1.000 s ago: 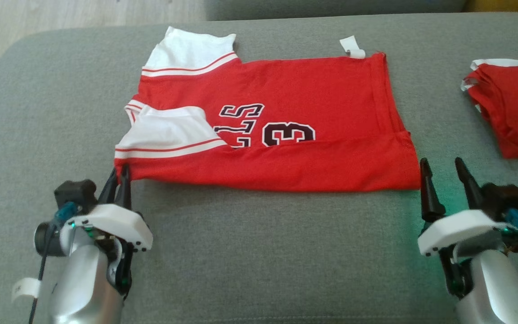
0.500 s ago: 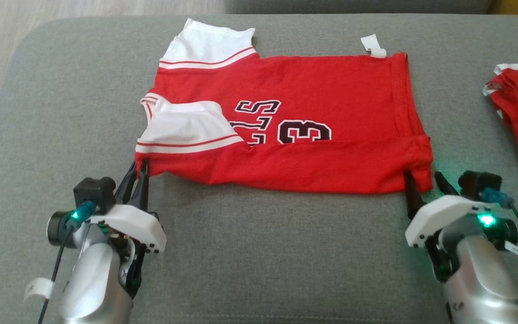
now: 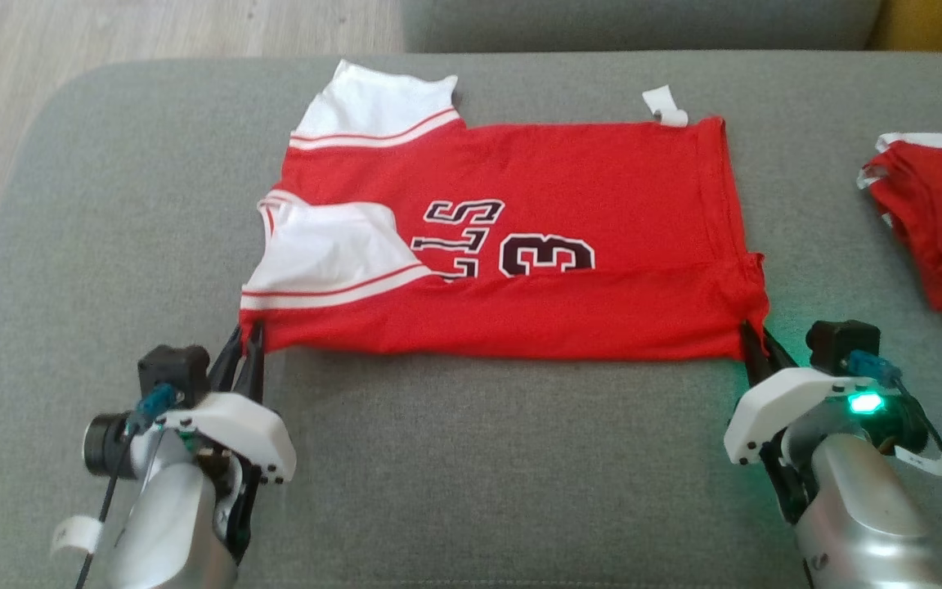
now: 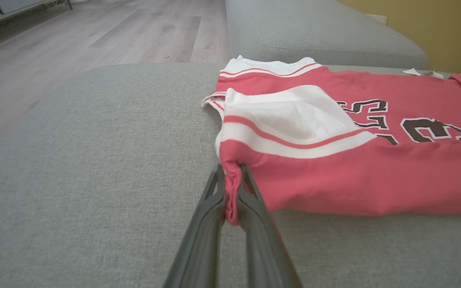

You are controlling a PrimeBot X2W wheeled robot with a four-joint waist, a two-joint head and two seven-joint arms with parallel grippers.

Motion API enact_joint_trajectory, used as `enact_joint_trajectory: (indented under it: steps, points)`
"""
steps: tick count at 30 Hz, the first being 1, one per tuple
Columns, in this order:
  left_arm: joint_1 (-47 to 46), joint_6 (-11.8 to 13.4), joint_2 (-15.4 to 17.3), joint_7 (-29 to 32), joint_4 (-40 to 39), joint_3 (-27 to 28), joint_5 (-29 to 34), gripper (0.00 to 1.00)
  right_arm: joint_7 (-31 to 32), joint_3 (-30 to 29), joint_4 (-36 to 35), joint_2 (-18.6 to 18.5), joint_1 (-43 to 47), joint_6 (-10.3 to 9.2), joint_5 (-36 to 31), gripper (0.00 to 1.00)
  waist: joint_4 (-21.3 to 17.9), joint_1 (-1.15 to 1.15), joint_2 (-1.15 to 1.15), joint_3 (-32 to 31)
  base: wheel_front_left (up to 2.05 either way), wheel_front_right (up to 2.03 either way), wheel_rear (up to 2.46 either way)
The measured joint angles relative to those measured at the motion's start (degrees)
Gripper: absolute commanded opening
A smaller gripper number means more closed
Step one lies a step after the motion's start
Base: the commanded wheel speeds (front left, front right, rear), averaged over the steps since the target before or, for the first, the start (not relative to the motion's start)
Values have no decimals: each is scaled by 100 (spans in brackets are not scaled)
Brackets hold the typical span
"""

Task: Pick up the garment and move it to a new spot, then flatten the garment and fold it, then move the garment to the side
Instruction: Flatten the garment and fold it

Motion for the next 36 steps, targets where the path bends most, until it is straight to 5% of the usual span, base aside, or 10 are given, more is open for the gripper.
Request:
enact_joint_trajectory:
  steps: [13,25,26,27,28,29,36]
  points:
    - [660,-65,125,0,204,-43,-7,0,37,-183,-70,-4,515,0,-177,0,-184,0,0,-580,0,0,0]
    - [1571,-54,187,123,-290,-167,-67,0,633,-59,-1184,-4,1417,0,287,3,-455,0,0,-848,0,0,0]
    - [1605,-47,187,153,-300,-187,-67,7,659,-62,-1266,-4,1461,0,332,77,-466,0,0,-849,0,0,0]
    - [1625,-15,186,153,-303,-196,-66,40,660,-56,-1351,-4,1507,0,334,100,-472,0,0,-849,0,0,0]
    - [1627,32,187,153,-304,-203,-55,82,664,-69,-1407,0,1547,0,360,100,-475,0,0,-850,0,0,0]
    - [1624,79,197,153,-309,-202,-48,96,664,-83,-1456,1,1571,0,375,100,-475,0,0,-850,0,0,0]
    - [1618,302,218,85,-680,-87,-119,100,379,-211,-2023,0,1781,0,472,100,-467,0,0,-842,0,0,0]
